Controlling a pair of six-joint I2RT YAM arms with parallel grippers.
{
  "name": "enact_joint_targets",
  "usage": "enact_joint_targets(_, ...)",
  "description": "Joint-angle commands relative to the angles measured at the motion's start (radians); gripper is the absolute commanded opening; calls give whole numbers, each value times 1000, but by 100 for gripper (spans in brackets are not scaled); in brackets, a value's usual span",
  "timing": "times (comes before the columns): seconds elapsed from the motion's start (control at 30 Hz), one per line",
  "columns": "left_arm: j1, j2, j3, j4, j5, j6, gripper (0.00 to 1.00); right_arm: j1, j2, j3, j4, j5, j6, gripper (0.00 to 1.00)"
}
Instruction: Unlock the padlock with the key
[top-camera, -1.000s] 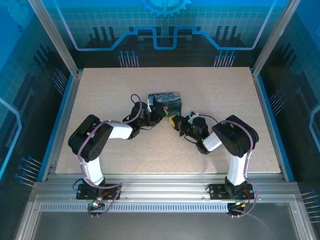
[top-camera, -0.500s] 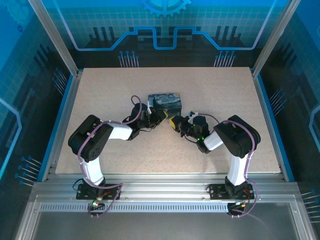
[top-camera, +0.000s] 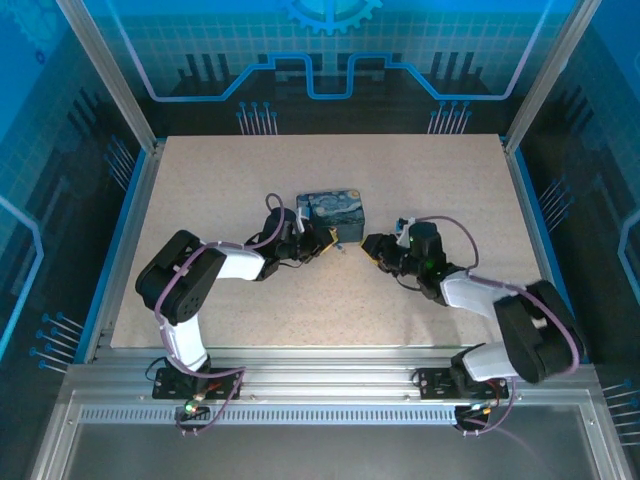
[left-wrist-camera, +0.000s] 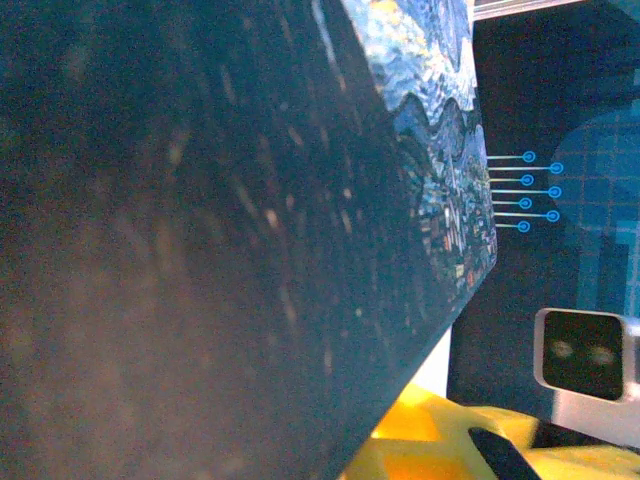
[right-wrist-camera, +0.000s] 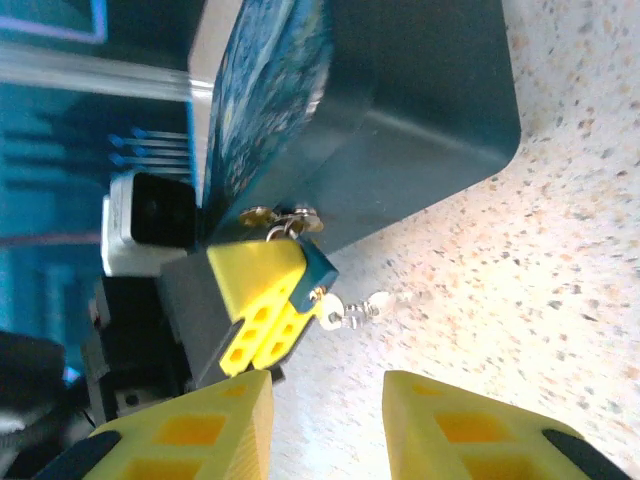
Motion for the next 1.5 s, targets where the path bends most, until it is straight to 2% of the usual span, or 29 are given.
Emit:
enact_joint_targets(0.0, 3, -38, 7, -10, 41, 13, 0, -6, -75, 84, -442, 54, -313, 36)
enact_joint_targets(0.2, 2, -54, 3, -32, 51, 3, 0, 78, -63, 239, -692, 179, -552, 36)
enact_joint_targets(0.53, 1, -90, 8, -73, 69, 8, 0, 207, 47, 355, -708, 246, -743, 42)
enact_joint_targets(0.67, 2, -102, 15, -97, 72, 19, 0, 231, 79, 387, -698, 273, -785, 46)
enact_joint_targets(1.0, 3, -113, 21, -124, 80, 26, 0, 256, 166, 470, -699, 297, -828, 44)
enact_joint_targets(1.47, 5, -123, 35, -137, 87, 28, 0, 279, 243, 514, -634, 316, -875, 47)
